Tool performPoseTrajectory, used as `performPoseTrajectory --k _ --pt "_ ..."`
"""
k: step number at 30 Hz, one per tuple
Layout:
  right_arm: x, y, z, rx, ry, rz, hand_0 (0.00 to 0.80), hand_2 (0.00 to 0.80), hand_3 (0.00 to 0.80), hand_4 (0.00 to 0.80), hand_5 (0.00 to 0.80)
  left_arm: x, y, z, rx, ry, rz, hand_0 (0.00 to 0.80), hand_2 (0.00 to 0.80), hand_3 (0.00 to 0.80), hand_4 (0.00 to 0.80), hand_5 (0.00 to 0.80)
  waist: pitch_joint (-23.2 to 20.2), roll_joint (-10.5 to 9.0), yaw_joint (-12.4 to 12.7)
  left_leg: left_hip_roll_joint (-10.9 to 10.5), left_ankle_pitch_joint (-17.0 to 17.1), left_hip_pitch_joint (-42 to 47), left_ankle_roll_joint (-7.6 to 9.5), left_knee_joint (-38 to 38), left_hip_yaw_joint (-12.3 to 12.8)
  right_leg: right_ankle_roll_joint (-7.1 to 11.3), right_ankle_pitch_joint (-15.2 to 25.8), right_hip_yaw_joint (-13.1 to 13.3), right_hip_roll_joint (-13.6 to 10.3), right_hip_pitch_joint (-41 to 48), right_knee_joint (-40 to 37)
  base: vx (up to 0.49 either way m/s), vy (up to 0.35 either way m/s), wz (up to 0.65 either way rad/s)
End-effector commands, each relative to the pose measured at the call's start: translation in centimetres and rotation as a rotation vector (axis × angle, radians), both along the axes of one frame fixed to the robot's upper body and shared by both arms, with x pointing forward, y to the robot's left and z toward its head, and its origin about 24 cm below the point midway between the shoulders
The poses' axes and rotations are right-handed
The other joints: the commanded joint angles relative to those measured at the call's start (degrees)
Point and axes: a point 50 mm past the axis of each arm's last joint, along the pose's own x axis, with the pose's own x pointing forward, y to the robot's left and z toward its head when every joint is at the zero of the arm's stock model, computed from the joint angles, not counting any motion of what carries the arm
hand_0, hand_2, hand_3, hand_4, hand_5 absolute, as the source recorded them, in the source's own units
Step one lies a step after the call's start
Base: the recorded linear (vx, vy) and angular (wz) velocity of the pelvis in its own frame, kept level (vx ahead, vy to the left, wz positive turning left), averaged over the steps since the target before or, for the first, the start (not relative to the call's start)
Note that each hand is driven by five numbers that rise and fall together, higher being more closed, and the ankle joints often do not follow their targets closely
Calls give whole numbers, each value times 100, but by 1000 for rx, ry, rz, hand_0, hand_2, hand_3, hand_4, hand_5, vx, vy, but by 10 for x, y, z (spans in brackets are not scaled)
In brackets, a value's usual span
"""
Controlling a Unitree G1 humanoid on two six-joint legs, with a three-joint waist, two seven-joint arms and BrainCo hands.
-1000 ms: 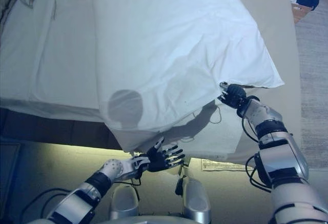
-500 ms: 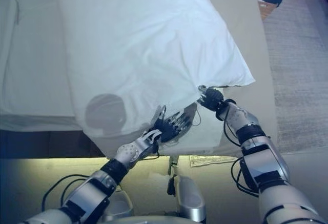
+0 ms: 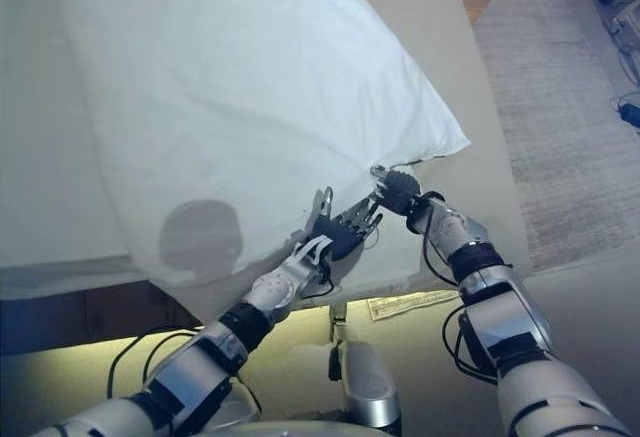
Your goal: Make the bed neatly
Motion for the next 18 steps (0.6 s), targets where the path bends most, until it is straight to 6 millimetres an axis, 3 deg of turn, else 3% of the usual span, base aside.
performPoseTrajectory --k 1,7,18 --pt "10 -8 37 -30 -114 36 800 800 800 800 800 9 -42 49 -183 -122 -12 0 0 0 0 0 -235 277 -191 569 -57 -218 -121 137 -23 782 -885 120 -539 95 653 6 85 -10" --pt "10 -18 38 -58 -109 27 800 800 800 800 800 15 -32 42 -182 -82 62 0 0 0 0 0 -230 388 -205 517 93 -241 -89 99 11 736 -803 85 -617 13 690 -25 60 0" --pt "10 -18 39 -57 -112 25 800 800 800 800 800 16 -11 16 -140 33 158 0 0 0 0 0 -204 454 -43 455 150 -302 -115 55 -240 769 -805 -114 -713 63 679 -8 1 0"
